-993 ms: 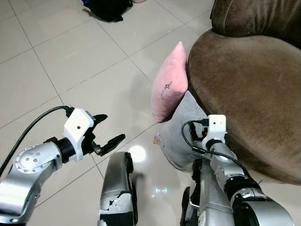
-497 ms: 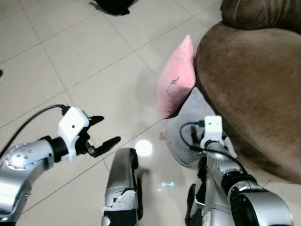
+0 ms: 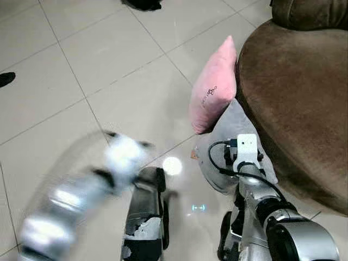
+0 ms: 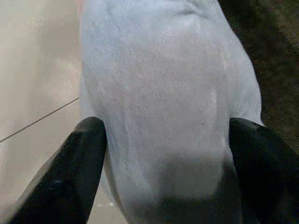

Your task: Move the pillow to the sofa from floor

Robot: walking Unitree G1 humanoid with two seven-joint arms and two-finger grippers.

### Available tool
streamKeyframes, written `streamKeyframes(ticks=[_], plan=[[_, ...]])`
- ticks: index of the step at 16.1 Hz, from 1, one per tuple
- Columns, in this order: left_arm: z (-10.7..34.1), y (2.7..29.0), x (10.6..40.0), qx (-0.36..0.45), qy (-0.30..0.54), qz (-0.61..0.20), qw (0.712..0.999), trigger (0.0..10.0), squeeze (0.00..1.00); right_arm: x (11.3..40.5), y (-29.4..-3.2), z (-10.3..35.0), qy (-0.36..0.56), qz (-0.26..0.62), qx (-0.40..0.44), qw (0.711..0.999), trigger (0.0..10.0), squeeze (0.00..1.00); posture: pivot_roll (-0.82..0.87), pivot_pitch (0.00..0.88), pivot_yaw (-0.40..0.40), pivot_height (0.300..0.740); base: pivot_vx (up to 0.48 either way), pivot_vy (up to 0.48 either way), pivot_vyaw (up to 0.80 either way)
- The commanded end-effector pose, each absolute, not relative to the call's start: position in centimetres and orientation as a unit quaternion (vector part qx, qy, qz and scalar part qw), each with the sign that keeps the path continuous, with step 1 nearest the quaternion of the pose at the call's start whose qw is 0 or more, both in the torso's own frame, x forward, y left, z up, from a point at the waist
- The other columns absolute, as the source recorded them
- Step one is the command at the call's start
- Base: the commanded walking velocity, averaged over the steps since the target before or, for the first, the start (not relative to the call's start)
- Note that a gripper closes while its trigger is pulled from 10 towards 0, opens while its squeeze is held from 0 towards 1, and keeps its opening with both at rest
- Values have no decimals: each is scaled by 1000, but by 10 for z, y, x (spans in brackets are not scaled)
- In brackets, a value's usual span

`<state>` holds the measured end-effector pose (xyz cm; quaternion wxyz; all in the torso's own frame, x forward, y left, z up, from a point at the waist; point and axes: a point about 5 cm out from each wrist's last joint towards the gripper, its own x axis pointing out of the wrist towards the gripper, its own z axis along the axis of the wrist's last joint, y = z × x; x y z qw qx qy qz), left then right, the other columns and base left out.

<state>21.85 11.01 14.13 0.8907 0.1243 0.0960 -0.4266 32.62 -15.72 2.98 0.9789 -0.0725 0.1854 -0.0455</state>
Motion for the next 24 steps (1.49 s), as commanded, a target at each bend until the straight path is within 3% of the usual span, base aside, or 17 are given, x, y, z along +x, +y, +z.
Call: streamKeyframes(ticks=[1,2,4,5,7,8,9,10,11,12,13,14,16,17,18,24], plan=[[139,102,212,141,104,-419,891,10000,0,315,-153,16,212,-37,-71,974,0,0,520,381,132,566,0,0,0],[136,80,206,137,102,-424,889,10000,0,315,-153,16,211,-38,-70,974,0,0,520,384,131,566,0,0,0],[134,-4,187,125,100,-436,886,10000,0,315,-153,15,211,-38,-72,974,0,0,517,382,131,566,0,0,0],[135,-17,183,124,99,-437,885,10000,0,314,-153,15,211,-38,-72,974,0,0,517,382,131,566,0,0,0],[148,-101,162,129,90,-419,894,10000,0,314,-150,15,211,-27,-67,975,0,0,499,372,122,566,0,0,0],[140,-111,180,184,75,-260,945,10000,0,314,-147,15,210,-18,-71,975,0,0,478,355,88,566,0,0,0],[137,-109,184,199,77,-223,951,10000,0,315,-147,15,210,-17,-71,975,0,0,473,352,81,566,0,0,0],[134,-112,188,168,90,-176,966,10000,0,315,-145,16,209,-9,-76,975,0,0,456,343,56,566,0,0,0],[134,-120,188,129,100,-179,970,10000,0,316,-145,16,209,-3,-79,975,0,0,443,338,36,566,0,0,0],[158,-37,237,80,113,-187,973,10000,0,317,-144,17,207,0,-81,975,0,0,431,331,18,566,0,0,0],[220,83,247,77,31,-235,968,10000,0,319,-145,19,203,5,-84,975,0,0,423,328,7,566,0,0,0],[232,92,243,119,-4,-286,951,10000,0,320,-146,21,200,6,-88,976,0,0,412,329,-3,566,0,0,0],[232,72,239,94,-28,-320,942,10000,0,322,-148,23,197,5,-89,976,0,0,409,330,-4,566,0,0,0],[206,126,262,79,24,-325,942,10000,0,322,-149,23,197,5,-90,976,0,0,405,328,-6,566,0,0,0],[192,231,264,56,59,-319,944,10000,0,321,-149,22,197,5,-90,976,0,0,396,315,-13,566,0,0,0],[184,230,252,74,80,-411,905,10000,0,320,-150,21,198,10,-93,976,0,0,387,317,-28,566,0,0,0]])
